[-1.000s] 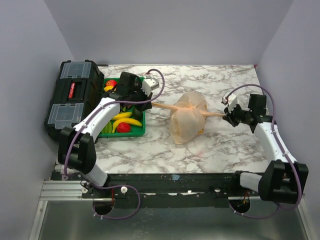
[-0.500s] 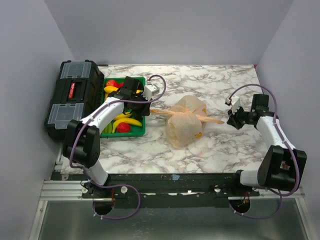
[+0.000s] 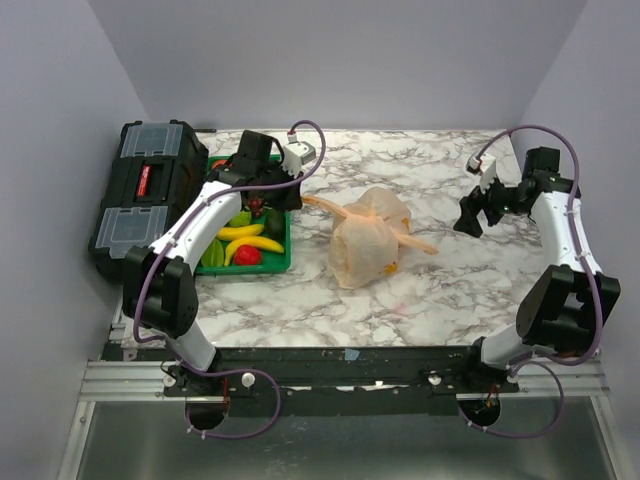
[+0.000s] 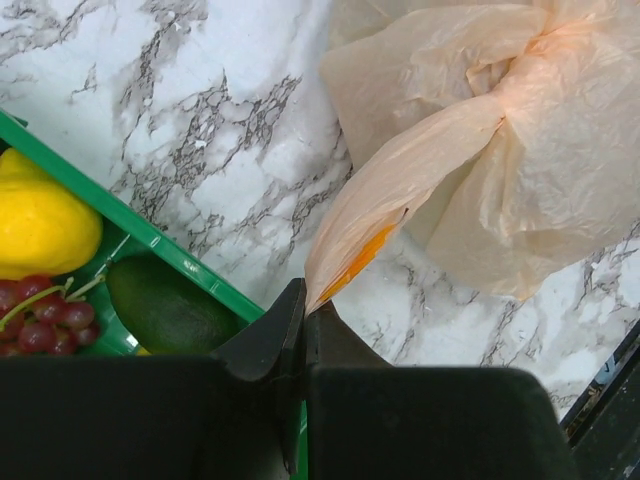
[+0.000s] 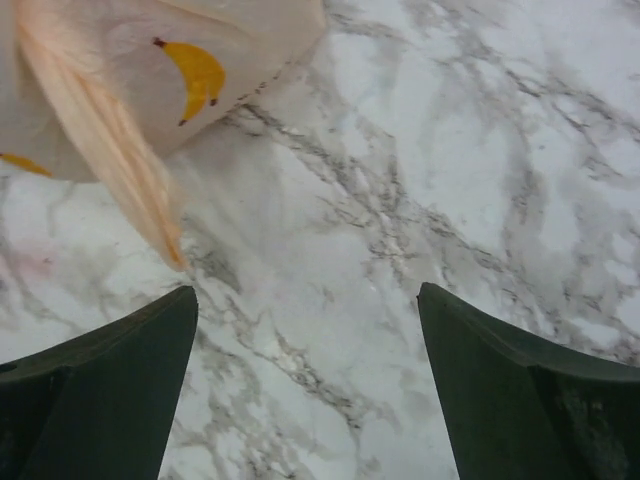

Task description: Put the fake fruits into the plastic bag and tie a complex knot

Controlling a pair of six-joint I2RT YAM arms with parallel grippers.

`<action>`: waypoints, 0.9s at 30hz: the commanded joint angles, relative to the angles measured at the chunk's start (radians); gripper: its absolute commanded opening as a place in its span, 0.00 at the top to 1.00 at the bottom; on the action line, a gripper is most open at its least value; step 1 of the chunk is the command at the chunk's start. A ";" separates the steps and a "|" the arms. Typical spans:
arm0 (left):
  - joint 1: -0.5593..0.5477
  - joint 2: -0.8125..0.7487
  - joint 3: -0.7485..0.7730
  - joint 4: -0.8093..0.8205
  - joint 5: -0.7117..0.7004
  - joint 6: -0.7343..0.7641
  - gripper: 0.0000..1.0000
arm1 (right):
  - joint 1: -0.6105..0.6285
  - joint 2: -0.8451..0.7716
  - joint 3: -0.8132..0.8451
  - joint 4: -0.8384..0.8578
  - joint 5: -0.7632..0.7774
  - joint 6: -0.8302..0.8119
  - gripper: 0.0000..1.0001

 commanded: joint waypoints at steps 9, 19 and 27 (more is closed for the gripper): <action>-0.039 -0.021 -0.012 -0.026 0.060 -0.024 1.00 | 0.289 -0.045 -0.139 -0.063 -0.016 0.052 0.11; -0.039 -0.031 -0.026 -0.041 0.046 0.005 1.00 | 0.381 0.025 -0.255 0.269 0.237 0.227 0.65; 0.043 -0.069 -0.080 -0.041 -0.036 0.067 1.00 | 0.270 -0.072 -0.242 0.287 0.305 0.304 0.99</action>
